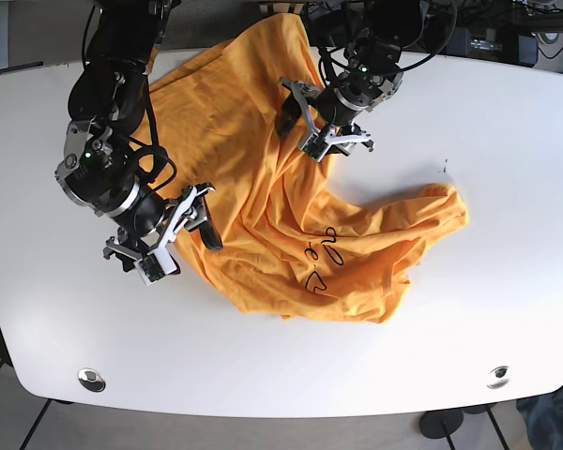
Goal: Fold the T-shirt properly
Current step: 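Regrasp the orange shirt's hem with both grippers and pull it apart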
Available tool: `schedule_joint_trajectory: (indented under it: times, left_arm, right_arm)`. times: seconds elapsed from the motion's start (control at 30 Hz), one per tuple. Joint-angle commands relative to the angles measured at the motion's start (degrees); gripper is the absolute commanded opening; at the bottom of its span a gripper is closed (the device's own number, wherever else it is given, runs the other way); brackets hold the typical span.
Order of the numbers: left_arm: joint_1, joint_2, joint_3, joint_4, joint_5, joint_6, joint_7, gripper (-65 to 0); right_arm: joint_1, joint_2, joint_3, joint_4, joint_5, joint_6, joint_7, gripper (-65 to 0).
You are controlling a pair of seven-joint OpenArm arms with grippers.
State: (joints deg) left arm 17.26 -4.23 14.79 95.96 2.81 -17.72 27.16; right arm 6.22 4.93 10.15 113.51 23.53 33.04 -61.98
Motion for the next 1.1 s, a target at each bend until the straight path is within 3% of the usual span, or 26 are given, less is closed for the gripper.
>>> schedule_joint_trajectory:
  times: [0.03, 0.17, 0.37, 0.47, 0.67, 0.83, 0.87, 0.93, 1.03, 1.07, 1.1]
  left_arm:
    - [0.37, -2.32, -3.14, -0.01, -1.71, 0.09, 2.43, -62.8]
    - [0.46, -6.80, -13.86, 0.52, -5.49, -2.20, 4.27, -65.0]
    - [0.11, -10.23, -37.86, 0.08, -7.25, -16.44, 5.41, -65.0]
    - [-0.07, -12.43, -45.25, 0.61, -7.69, -20.22, 8.40, -65.0]
    - [-0.25, -12.25, -50.17, 2.72, -7.60, -21.89, 8.49, -65.0]
    - [-0.16, -11.29, -50.35, 8.78, -7.78, -21.89, 13.06, -65.0]
    - [-0.07, -10.94, -50.43, 10.02, -7.78, -21.89, 13.15, -65.0]
    - [-0.07, -10.85, -50.43, 12.04, -7.78, -22.28, 13.59, -65.0]
    - [-0.33, -10.85, -50.43, 12.30, -7.78, -22.28, 15.70, -65.0]
    - [-0.42, -10.85, -50.43, 12.21, -7.78, -22.28, 15.79, -65.0]
    - [-0.42, -10.85, -50.43, 12.21, -7.78, -22.28, 15.79, -65.0]
  right_arm:
    - [2.35, 0.21, 0.00, 0.82, 0.78, -0.20, 1.36, -22.7]
    - [5.43, 0.13, -0.26, -2.26, 0.69, -0.38, 1.45, -22.7]
    - [15.72, -5.24, -2.20, -21.51, 0.34, -0.38, 2.06, -22.7]
    - [21.17, -6.38, -9.32, -35.93, 0.34, -0.47, 10.33, -22.7]
    - [28.55, -10.34, -23.38, -60.37, 0.25, -0.55, 28.09, -22.7]
    - [32.33, -12.45, -31.73, -77.51, 0.25, -0.55, 40.92, -22.7]
    - [32.24, -12.45, -33.49, -78.57, 0.25, -0.99, 43.03, -22.7]
    - [31.89, -12.45, -37.54, -82.17, 0.25, -5.65, 47.16, -22.7]
    - [30.05, -12.36, -38.94, -82.88, 0.25, -7.67, 49.01, -23.0]
    - [29.25, -12.27, -38.77, -82.79, 0.25, -7.76, 49.10, -27.9]
    - [28.81, -12.27, -38.77, -82.79, 0.43, -7.76, 49.18, -40.6]
